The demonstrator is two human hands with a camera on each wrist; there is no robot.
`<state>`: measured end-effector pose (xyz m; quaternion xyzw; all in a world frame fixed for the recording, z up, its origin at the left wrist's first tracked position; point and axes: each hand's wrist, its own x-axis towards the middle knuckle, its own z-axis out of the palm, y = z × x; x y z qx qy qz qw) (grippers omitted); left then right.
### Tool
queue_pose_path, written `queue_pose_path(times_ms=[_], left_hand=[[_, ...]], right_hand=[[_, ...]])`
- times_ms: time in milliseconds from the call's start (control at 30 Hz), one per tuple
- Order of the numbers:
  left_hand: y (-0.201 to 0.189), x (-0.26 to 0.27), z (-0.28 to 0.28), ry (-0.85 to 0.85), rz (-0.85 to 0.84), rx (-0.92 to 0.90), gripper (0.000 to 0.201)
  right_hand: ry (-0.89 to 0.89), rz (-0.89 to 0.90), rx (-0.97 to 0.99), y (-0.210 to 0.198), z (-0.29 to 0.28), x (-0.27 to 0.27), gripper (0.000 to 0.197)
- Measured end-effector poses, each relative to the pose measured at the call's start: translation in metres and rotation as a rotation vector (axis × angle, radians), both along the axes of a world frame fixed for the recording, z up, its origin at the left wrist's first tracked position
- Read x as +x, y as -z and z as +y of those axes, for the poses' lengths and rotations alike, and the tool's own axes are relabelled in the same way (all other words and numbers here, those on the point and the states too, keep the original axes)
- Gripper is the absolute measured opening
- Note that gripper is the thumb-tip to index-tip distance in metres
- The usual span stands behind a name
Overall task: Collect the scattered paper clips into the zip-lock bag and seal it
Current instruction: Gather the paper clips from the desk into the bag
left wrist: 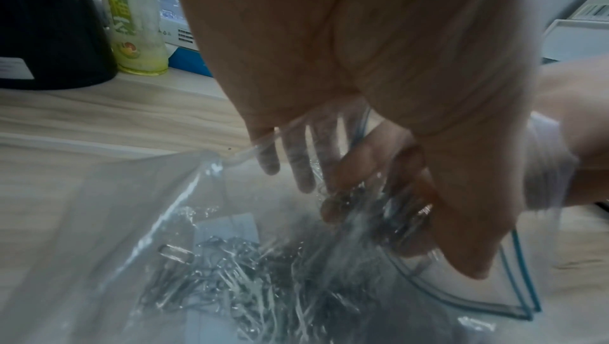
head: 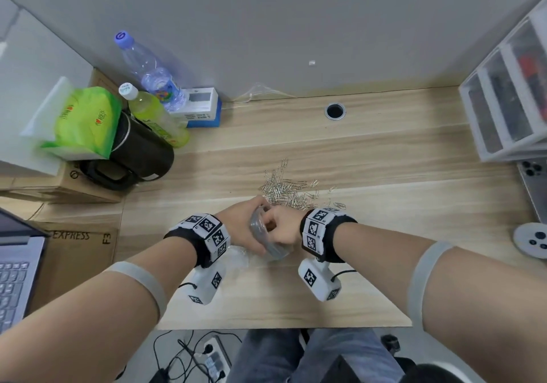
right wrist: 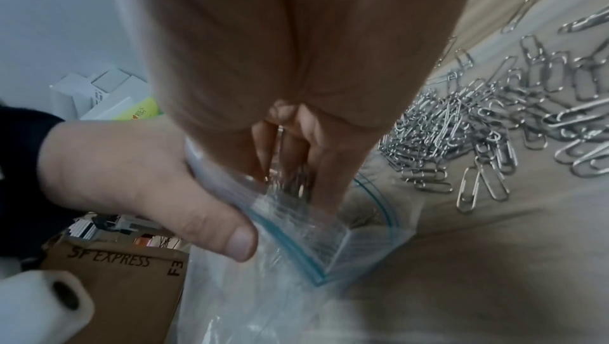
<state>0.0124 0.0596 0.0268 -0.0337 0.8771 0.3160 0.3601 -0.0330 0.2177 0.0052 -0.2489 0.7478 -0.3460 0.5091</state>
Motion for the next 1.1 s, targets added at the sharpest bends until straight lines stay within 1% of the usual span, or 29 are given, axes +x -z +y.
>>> queue_pose_path(times_ms=[133,267,300,367,400,433,500,533,567,600,667,767,900,967,1100], left_hand=[[0.001,0.002,0.003,-0.004,0.041,-0.017,0.076],[0.002,0.001,0.004,0.002,0.028,-0.048,0.068],[0.001,0.001,0.004,0.0,0.022,-0.057,0.069],[0.002,0.0,0.002,0.001,0.007,-0.07,0.071],[0.003,-0.001,0.001,0.005,0.0,-0.072,0.072],[0.003,-0.002,0.001,0.009,-0.005,-0.074,0.073],[0.005,-0.003,0.0,0.007,-0.009,-0.076,0.074],[0.005,-0.003,0.001,0.005,-0.009,-0.073,0.073],[0.006,-0.003,0.001,0.003,-0.012,-0.071,0.072],[0.006,-0.003,0.002,-0.001,-0.014,-0.066,0.07],[0.008,-0.002,0.004,-0.007,-0.013,-0.051,0.067],[0.01,-0.002,0.005,-0.004,-0.005,-0.041,0.064],[0.009,-0.004,0.004,-0.003,-0.017,-0.034,0.065],[0.008,-0.003,0.004,-0.002,-0.019,-0.036,0.065],[0.007,-0.003,0.003,-0.018,-0.028,-0.04,0.064]], right_hand=[[0.027,-0.112,0.018,0.003,0.008,-0.008,0.028],[0.237,-0.185,0.016,0.002,0.025,-0.022,0.018],[0.285,-0.148,0.031,0.003,0.031,-0.028,0.015],[0.292,0.07,0.107,0.005,0.047,-0.044,0.012],[0.259,0.19,0.178,0.007,0.056,-0.053,0.018],[0.212,0.292,0.273,0.009,0.065,-0.061,0.031],[0.105,0.441,0.449,0.012,0.083,-0.075,0.069],[0.047,0.482,0.515,0.014,0.091,-0.078,0.087],[-0.008,0.511,0.561,0.015,0.098,-0.081,0.099],[-0.053,0.522,0.594,0.016,0.104,-0.08,0.106],[-0.111,0.497,0.639,0.018,0.113,-0.074,0.112],[-0.15,0.492,0.641,0.024,0.117,-0.055,0.112],[-0.187,0.53,0.532,0.032,0.112,-0.04,0.102],[-0.153,0.512,0.478,0.034,0.108,-0.04,0.092],[-0.061,0.48,0.389,0.04,0.097,-0.043,0.063]])
